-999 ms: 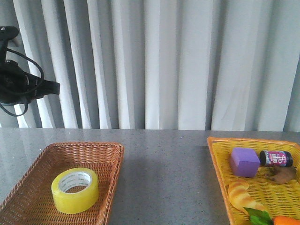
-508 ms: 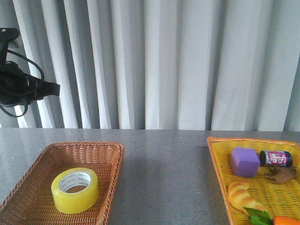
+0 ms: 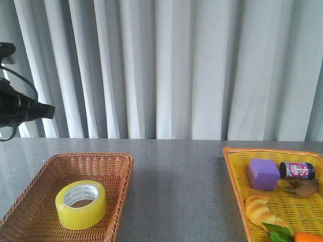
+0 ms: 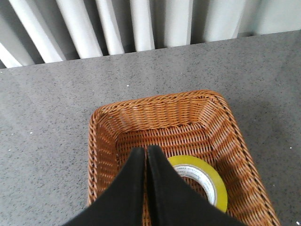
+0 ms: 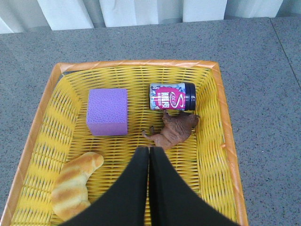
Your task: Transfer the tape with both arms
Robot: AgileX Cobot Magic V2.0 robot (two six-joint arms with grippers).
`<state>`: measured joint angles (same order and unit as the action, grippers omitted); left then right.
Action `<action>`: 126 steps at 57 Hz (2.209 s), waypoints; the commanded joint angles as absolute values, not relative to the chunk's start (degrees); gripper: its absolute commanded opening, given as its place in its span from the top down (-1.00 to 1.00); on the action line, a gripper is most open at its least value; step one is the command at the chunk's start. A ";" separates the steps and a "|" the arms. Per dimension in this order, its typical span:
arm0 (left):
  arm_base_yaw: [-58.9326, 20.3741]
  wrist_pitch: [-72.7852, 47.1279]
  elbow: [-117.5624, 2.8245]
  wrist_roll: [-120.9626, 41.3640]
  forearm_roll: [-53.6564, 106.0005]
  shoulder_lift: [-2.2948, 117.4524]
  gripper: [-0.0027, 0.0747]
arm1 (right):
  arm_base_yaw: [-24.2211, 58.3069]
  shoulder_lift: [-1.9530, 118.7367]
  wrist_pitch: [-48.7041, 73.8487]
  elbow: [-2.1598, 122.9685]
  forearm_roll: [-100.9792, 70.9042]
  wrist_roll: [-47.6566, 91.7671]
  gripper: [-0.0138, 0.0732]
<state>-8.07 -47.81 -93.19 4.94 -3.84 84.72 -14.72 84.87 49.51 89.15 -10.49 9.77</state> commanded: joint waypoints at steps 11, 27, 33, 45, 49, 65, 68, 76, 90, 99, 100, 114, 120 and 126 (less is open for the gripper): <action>-7.98 -42.05 -86.50 5.85 -2.63 71.19 0.95 | -15.07 83.03 46.16 90.66 -10.98 10.30 0.70; -7.98 -19.18 -45.70 9.14 -2.40 45.24 0.95 | -15.07 83.03 46.16 90.66 -11.04 10.30 0.70; -7.98 -9.04 -30.42 10.86 -2.46 35.21 0.95 | -15.07 83.03 46.16 90.66 -11.04 10.30 0.70; -7.98 -2.13 -11.23 11.36 -2.58 17.47 0.95 | -15.07 83.03 46.16 90.66 -11.04 10.30 0.70; -7.98 -2.13 -6.96 11.31 -2.68 11.97 0.95 | -15.07 83.03 46.16 90.66 -11.04 10.30 0.70; -7.97 -5.39 1.03 11.19 -3.40 -1.85 0.95 | -15.07 83.03 46.16 90.66 -11.04 10.30 0.70; -7.58 -5.78 1.03 11.19 -4.79 -1.64 0.95 | -15.07 83.03 46.17 90.66 -11.04 10.30 0.70; -4.23 -6.02 1.03 11.24 -4.68 -1.70 0.95 | -15.07 83.03 46.17 90.66 -11.04 10.30 0.70; -1.60 -6.11 1.03 11.24 -4.69 -1.70 0.95 | -15.07 83.03 46.11 90.66 -11.04 10.30 0.70; -1.60 -6.18 1.03 11.24 -4.69 -1.70 0.95 | -15.07 83.03 46.11 90.66 -11.04 10.30 0.70; -1.60 -6.23 1.03 11.24 -4.64 -1.70 0.95 | -15.07 83.03 46.11 90.66 -11.04 10.30 0.70; -1.60 -6.29 0.98 11.34 -4.62 -1.54 0.95 | -15.07 83.03 46.11 90.66 -11.04 10.30 0.70; -1.60 -6.29 0.98 11.34 -4.62 -1.54 0.95 | -15.07 83.03 46.11 90.66 -11.04 10.30 0.70; -1.60 -6.29 0.98 11.34 -4.62 -1.54 0.95 | -15.07 83.03 46.11 90.66 -11.04 10.30 0.70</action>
